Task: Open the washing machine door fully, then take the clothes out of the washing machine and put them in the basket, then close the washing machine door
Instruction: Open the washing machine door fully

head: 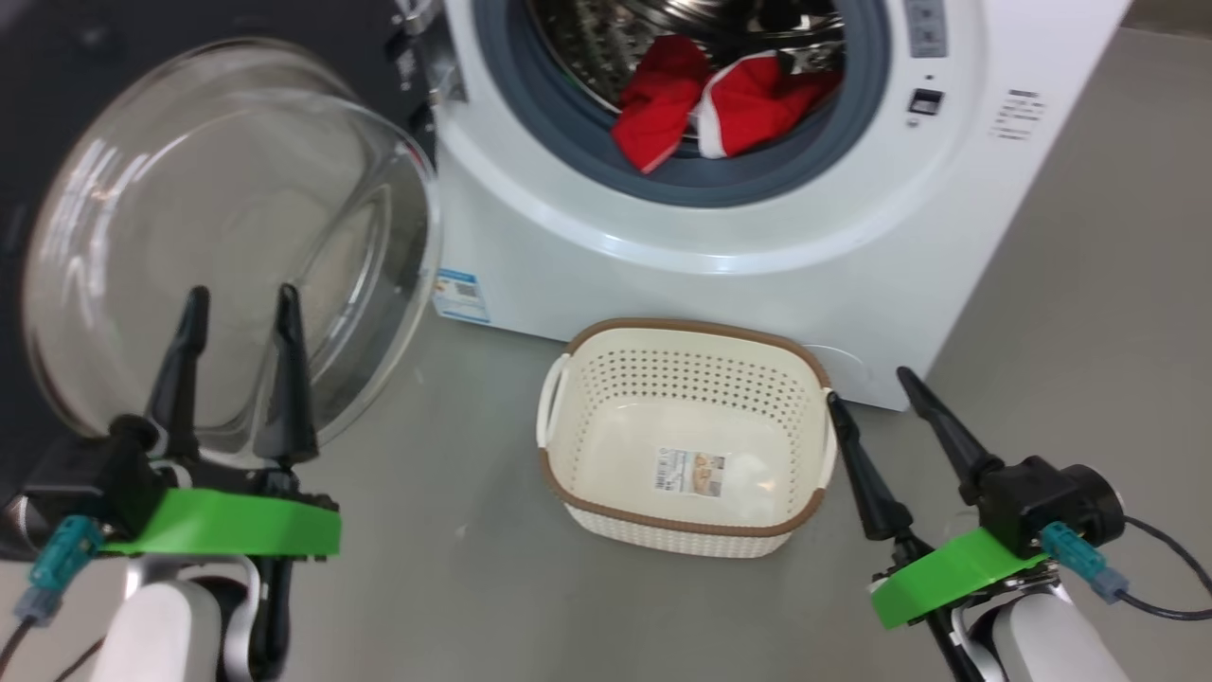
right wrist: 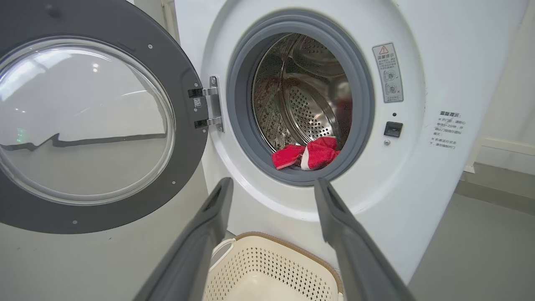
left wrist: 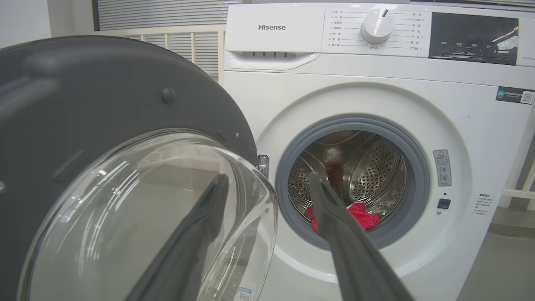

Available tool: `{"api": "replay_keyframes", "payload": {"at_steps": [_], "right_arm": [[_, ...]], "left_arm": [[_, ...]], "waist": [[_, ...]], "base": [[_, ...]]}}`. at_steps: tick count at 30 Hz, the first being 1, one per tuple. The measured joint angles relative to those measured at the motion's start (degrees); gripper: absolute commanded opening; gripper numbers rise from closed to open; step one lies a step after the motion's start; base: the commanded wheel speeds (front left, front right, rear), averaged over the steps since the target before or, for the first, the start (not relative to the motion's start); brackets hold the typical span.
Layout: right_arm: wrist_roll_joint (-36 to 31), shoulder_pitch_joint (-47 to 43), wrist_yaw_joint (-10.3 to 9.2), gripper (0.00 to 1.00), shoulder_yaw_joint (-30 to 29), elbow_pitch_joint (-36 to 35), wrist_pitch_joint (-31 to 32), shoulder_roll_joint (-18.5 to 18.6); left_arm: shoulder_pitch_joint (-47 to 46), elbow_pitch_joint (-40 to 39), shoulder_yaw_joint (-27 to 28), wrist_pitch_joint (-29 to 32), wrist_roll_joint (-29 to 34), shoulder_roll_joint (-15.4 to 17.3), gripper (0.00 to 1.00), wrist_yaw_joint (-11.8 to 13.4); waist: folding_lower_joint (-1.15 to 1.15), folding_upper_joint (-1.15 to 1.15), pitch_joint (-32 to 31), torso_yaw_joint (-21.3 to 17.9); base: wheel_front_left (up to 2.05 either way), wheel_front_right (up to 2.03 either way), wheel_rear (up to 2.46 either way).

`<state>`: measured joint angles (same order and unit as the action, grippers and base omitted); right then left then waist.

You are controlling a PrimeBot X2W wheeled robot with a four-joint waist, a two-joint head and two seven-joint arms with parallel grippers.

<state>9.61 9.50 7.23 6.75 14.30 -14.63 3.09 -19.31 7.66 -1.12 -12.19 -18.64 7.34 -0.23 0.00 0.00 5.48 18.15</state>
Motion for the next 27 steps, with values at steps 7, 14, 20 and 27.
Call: {"api": "replay_keyframes", "payload": {"at_steps": [7, 14, 20, 27], "right_arm": [[0.0, 0.0, 0.0, 1.0, -3.8, -1.0, 0.0, -0.1], [-2.3, 0.0, 0.0, 1.0, -5.9, -1.5, 0.0, -0.1], [-2.1, 0.0, 0.0, 1.0, -6.0, -2.1, 0.0, -0.1], [-2.1, 0.0, 0.02, 1.0, -4.8, -3.3, 0.0, -0.2]], "left_arm": [[3.1, -2.6, -2.0, 1.0, -2.0, -0.4, 1.0, -2.4], [4.8, -3.0, -3.5, 0.9, -3.2, 0.2, 1.0, -4.0], [6.8, -2.8, -3.7, -0.5, -3.1, 1.4, 1.0, -4.4], [11.3, -3.5, -2.4, -1.6, -3.7, 1.3, 1.0, -4.5]], "waist": [[0.0, 0.0, -0.7, -4.8], [0.0, 0.0, -0.7, -10.2], [0.0, 0.0, -0.2, -14.6], [0.0, 0.0, 0.0, -19.2]], "base": [[0.0, 0.0, 0.0], [0.0, 0.0, 0.0], [0.0, 0.0, 0.0], [0.0, 0.0, 0.0]]}}
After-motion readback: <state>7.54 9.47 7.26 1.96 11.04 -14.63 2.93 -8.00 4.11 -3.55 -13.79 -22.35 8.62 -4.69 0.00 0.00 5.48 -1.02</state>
